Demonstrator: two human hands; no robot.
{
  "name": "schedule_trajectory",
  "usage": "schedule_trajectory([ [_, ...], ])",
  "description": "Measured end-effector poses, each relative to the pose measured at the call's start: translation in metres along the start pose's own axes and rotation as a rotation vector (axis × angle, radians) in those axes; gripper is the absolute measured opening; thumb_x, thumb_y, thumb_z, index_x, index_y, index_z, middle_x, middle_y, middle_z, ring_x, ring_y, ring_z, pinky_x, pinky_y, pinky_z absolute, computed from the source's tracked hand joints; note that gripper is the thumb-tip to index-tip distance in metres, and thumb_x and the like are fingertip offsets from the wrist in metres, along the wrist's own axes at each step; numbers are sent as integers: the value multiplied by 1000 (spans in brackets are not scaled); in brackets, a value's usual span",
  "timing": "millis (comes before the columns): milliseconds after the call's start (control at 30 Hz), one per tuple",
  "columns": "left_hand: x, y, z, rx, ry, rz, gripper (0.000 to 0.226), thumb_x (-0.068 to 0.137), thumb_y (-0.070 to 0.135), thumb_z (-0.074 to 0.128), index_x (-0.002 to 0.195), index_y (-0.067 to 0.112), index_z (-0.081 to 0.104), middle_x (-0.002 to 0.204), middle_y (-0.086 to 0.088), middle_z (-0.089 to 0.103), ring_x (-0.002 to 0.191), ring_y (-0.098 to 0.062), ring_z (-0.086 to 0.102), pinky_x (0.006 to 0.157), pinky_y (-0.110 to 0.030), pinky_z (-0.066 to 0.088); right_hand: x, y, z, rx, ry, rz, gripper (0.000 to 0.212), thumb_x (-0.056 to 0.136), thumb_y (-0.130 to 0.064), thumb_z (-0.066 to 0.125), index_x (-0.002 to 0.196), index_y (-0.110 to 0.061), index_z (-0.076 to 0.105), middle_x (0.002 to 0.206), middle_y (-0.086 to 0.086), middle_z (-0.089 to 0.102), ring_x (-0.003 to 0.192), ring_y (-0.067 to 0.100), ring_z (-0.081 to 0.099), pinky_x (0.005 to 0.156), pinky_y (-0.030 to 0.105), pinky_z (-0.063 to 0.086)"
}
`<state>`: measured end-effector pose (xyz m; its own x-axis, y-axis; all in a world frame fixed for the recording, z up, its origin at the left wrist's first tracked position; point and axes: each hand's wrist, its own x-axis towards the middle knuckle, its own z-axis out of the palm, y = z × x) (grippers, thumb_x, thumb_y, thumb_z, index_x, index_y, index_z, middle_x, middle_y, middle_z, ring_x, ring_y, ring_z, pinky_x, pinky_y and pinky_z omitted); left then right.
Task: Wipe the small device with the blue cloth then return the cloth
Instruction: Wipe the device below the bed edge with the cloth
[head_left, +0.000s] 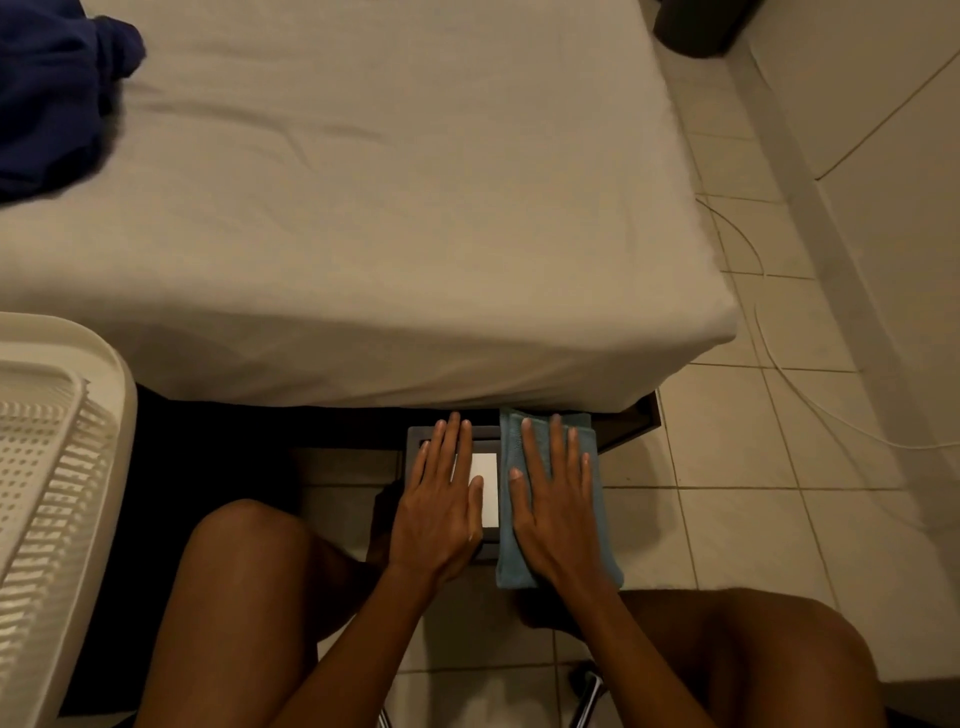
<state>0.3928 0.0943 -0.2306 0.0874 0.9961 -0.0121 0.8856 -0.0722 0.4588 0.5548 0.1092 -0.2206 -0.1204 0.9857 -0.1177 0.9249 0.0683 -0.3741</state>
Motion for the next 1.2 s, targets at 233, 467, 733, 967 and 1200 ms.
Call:
schedule_trajectory([
  [233, 5, 3, 5, -8, -12, -3, 64, 103, 39, 17, 158, 10, 1, 166, -8, -4, 154, -19, -7, 124, -34, -1, -11, 2, 5, 10, 12, 27, 64, 102, -54, 15, 159, -33, -3, 168, 0, -12, 154, 18, -14, 124, 44, -3],
  [467, 5, 2, 2, 24, -9, 10, 63, 104, 37, 19, 158, 9, 1, 167, -9, -2, 154, -19, -7, 125, -35, 2, 10, 5, -5, 8, 26, 13, 62, 102, -53, 17, 158, -38, -6, 168, -1, -13, 154, 16, -13, 125, 44, -2],
  [733, 5, 2, 2, 10, -29, 1, 63, 104, 38, 19, 158, 13, -1, 167, -6, -4, 154, -16, -10, 124, -34, 1, -29, 6, 7, 31, -4, 67, 66, 100, -60, 10, 159, -34, -5, 168, 1, -11, 155, 19, -10, 125, 48, 2],
  [967, 4, 2, 2, 48, -35, -2, 63, 104, 35, 25, 158, 11, 2, 167, -8, -2, 154, -18, -8, 125, -37, 4, -7, 2, 1, 1, 29, 86, 68, 99, -61, 4, 159, -30, -5, 167, 4, -14, 154, 21, -14, 125, 46, -3],
  [1200, 5, 2, 2, 52, -19, -9, 63, 103, 37, 23, 158, 13, 2, 167, -7, 1, 154, -18, -5, 124, -36, 6, -11, 6, 1, 18, 31, 63, 67, 100, -59, 15, 159, -34, -4, 167, 3, -14, 154, 19, -14, 124, 45, -4],
])
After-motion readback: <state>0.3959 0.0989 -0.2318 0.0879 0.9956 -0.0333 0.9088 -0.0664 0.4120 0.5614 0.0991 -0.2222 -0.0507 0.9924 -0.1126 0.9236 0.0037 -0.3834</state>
